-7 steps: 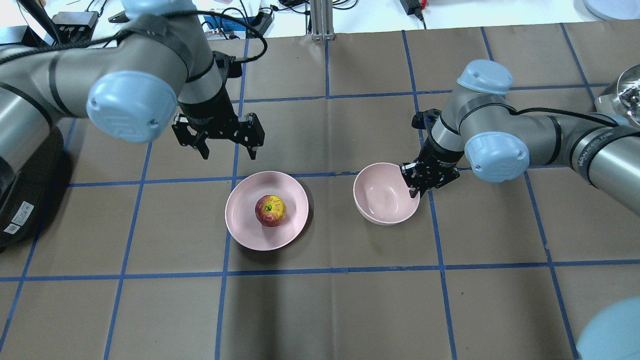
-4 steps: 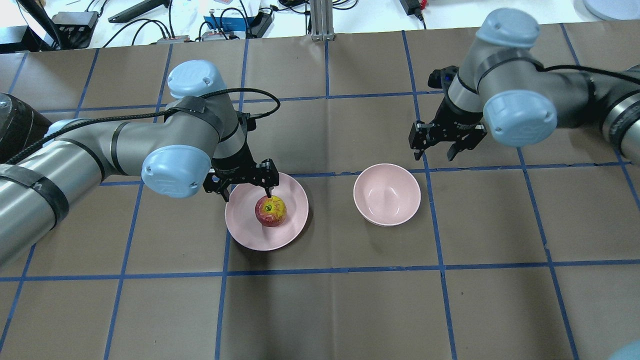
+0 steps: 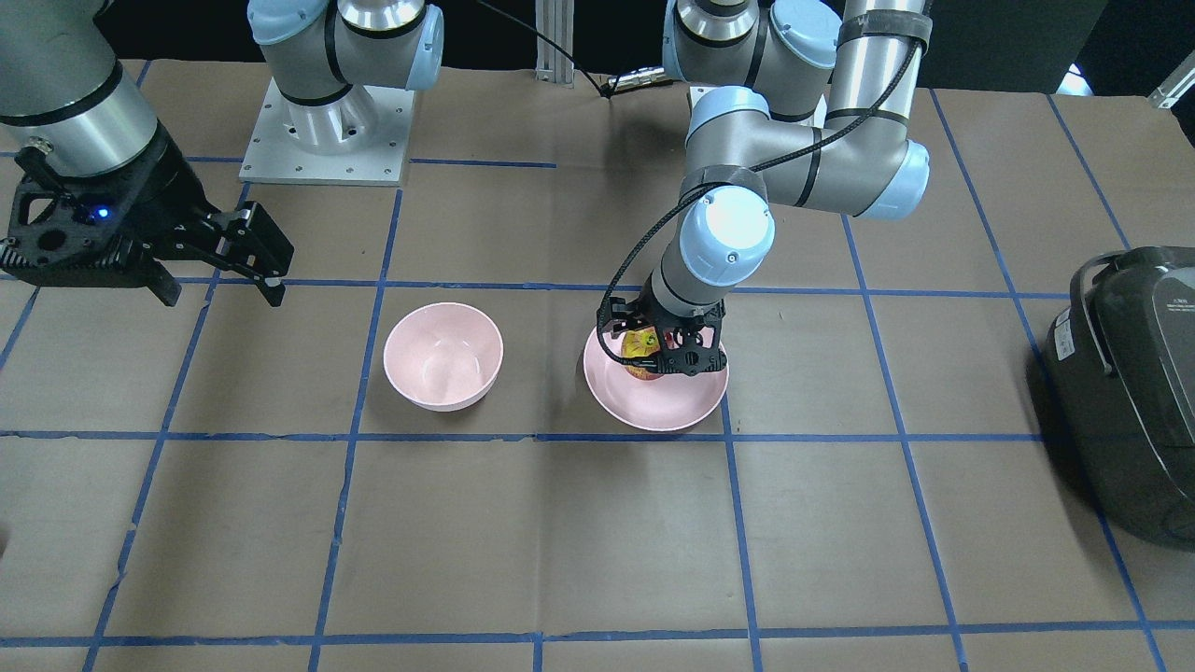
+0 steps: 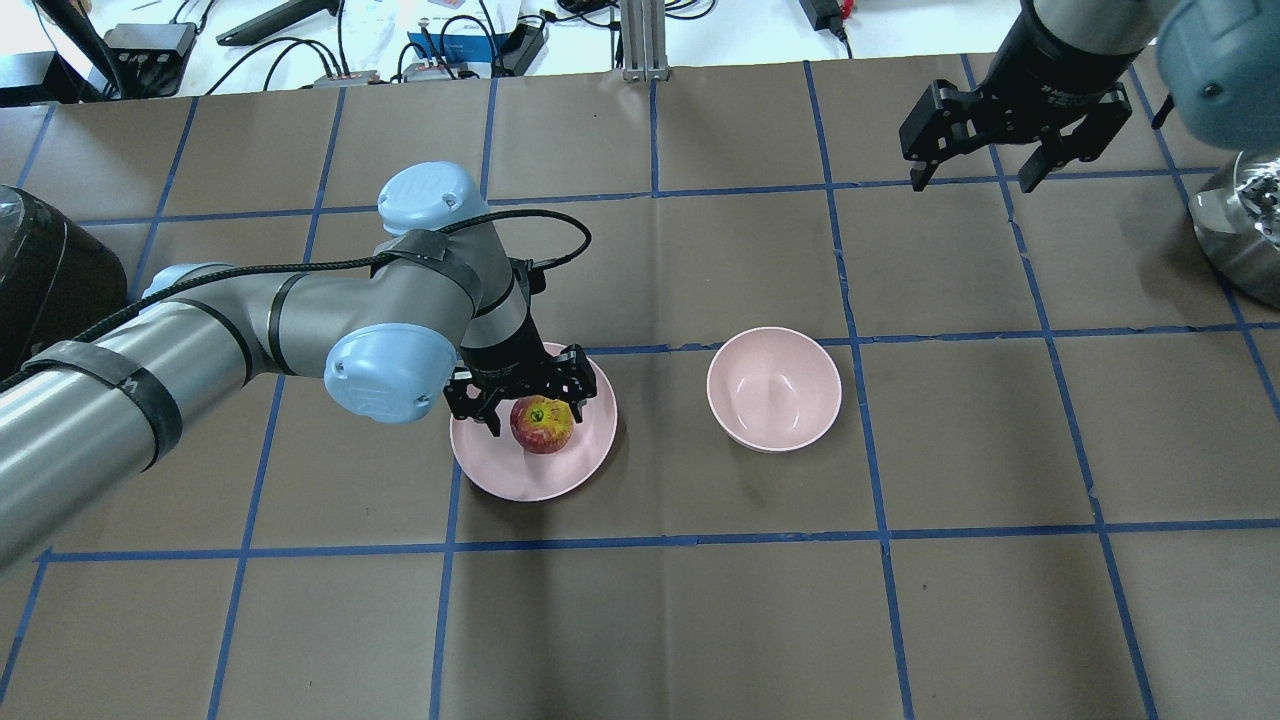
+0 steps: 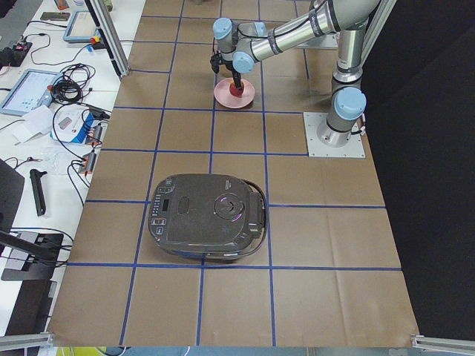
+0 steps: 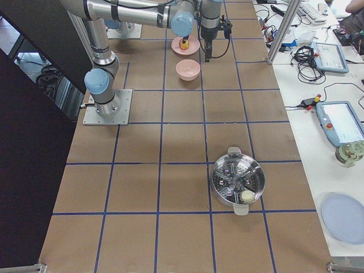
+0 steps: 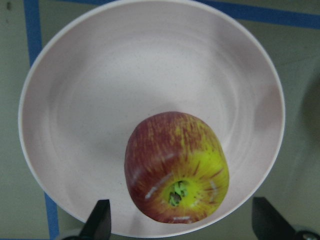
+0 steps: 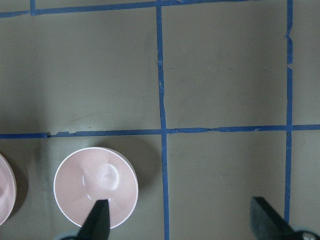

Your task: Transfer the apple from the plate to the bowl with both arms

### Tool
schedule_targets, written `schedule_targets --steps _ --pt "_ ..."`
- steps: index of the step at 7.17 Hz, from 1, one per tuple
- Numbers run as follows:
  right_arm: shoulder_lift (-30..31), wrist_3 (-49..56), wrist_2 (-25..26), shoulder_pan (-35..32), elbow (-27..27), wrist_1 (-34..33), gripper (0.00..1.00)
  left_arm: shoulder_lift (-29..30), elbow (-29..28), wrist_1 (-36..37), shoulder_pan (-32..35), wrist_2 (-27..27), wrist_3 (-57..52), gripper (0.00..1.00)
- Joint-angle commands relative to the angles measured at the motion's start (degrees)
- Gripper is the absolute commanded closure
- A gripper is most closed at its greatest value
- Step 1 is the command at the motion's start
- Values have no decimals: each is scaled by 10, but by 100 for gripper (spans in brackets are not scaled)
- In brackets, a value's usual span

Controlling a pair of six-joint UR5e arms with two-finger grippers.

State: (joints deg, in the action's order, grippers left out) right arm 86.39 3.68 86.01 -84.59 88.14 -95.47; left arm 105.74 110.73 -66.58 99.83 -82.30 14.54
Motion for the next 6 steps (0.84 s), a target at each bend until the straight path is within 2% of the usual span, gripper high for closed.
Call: schedule_targets --steps 1,2,3,4,5,6 --pt "1 -1 8 6 2 10 0 34 1 42 15 -1 -2 0" --pt "1 -1 10 6 2 11 0 39 1 50 22 -10 -9 1" --pt "1 -1 25 7 3 10 0 44 4 69 22 -48 -33 3" --pt "1 -1 71 5 3 8 0 46 4 69 22 -51 -49 13" --pt "0 -1 90 6 9 6 0 44 3 70 22 -52 -52 48" --pt "1 -1 90 6 16 2 0 37 -4 70 22 -52 -53 79"
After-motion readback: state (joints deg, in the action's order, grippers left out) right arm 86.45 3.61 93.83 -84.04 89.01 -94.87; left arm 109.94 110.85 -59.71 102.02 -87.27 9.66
